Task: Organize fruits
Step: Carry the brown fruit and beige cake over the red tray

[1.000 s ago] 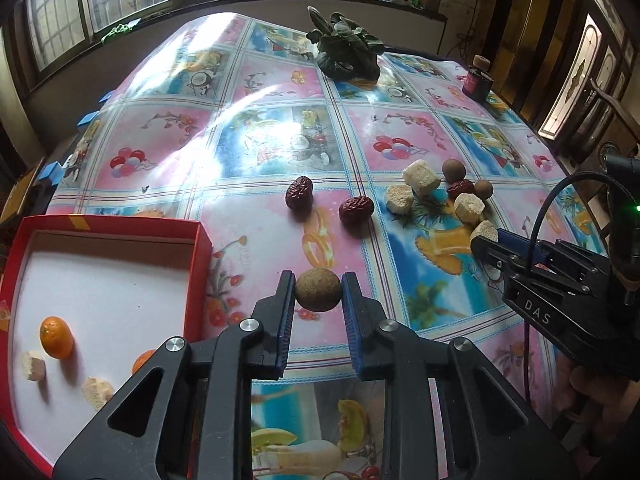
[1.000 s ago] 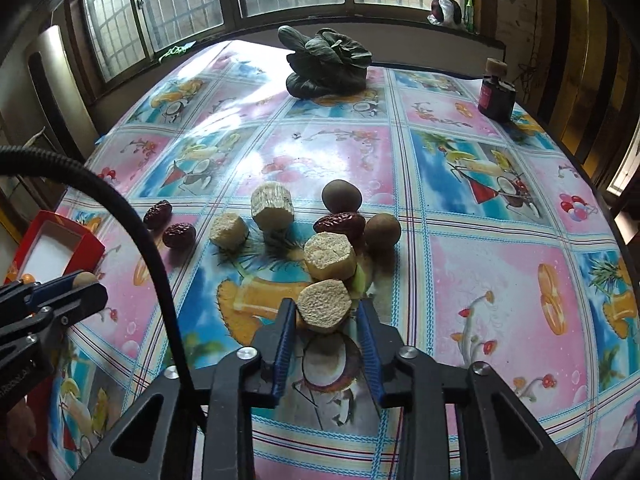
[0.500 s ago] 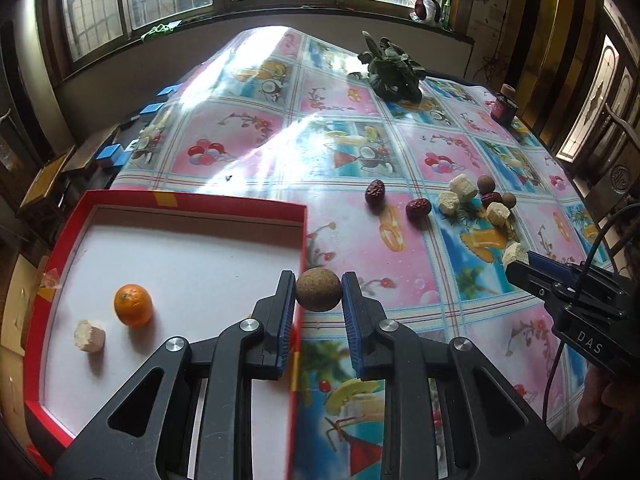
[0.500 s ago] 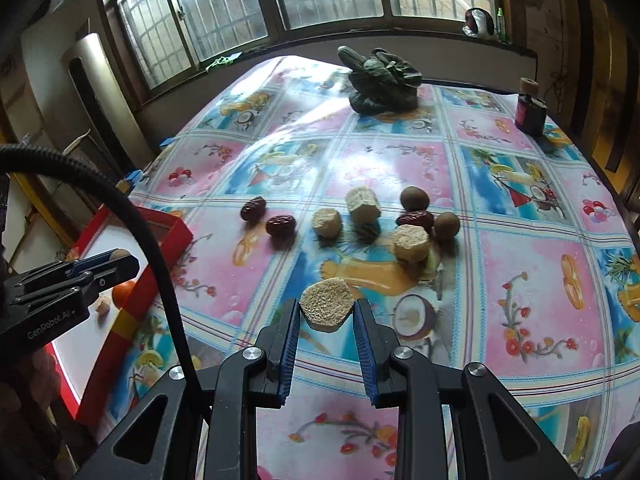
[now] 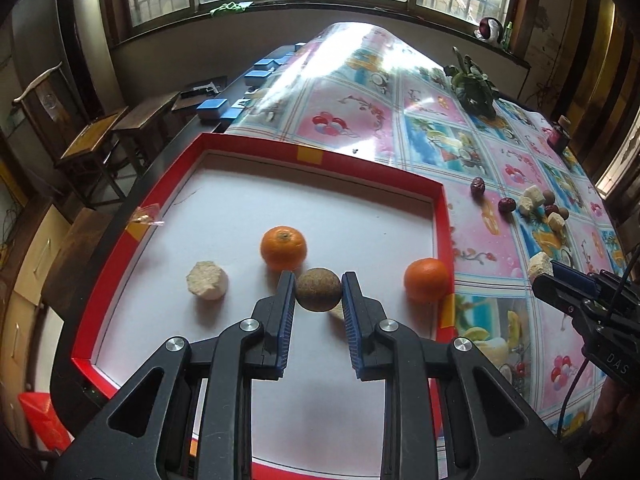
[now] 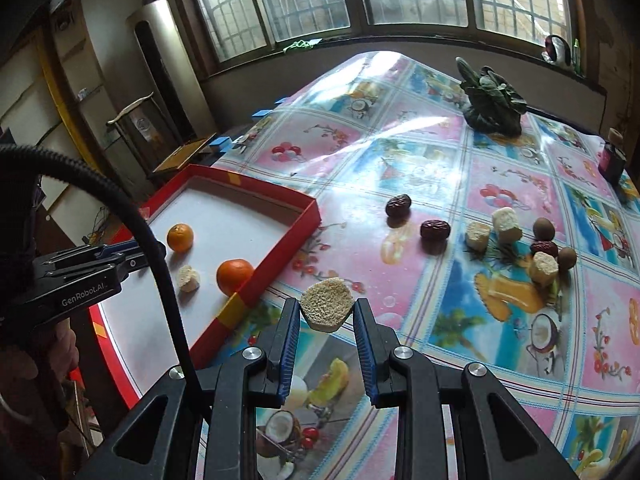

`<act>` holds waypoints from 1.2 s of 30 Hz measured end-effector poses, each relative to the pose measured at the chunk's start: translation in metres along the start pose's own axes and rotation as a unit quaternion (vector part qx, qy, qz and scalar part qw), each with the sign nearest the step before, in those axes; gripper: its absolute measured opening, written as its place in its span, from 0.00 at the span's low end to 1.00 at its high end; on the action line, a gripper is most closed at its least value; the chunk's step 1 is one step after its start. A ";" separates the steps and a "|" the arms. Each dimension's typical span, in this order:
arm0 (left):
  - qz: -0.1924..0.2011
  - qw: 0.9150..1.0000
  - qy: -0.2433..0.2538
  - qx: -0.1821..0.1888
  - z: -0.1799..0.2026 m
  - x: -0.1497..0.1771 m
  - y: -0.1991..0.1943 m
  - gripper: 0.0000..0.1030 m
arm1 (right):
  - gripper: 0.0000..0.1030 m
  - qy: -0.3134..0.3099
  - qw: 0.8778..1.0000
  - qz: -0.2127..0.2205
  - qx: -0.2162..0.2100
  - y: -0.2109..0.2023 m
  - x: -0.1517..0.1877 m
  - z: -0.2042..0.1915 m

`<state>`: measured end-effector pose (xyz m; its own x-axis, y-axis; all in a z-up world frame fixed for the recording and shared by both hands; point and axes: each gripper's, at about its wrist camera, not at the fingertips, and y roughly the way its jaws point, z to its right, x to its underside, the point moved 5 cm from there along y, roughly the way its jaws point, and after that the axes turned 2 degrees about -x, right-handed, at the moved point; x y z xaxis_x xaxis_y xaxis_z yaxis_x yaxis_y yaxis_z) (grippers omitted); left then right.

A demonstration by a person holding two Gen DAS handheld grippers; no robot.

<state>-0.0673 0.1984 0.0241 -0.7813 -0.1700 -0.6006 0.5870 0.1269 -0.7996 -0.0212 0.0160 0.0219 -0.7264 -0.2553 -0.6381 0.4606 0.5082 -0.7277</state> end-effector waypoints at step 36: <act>-0.011 0.998 -0.027 -0.062 -0.059 0.030 0.018 0.22 | 0.26 -0.125 0.985 -0.083 -0.090 0.072 0.019 -0.129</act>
<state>-0.0926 0.2533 -0.0081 -0.7793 -0.2252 -0.5848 0.5367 0.2418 -0.8084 -0.0678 0.1532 -0.0100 -0.6248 -0.5302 -0.5731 0.2317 0.5751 -0.7846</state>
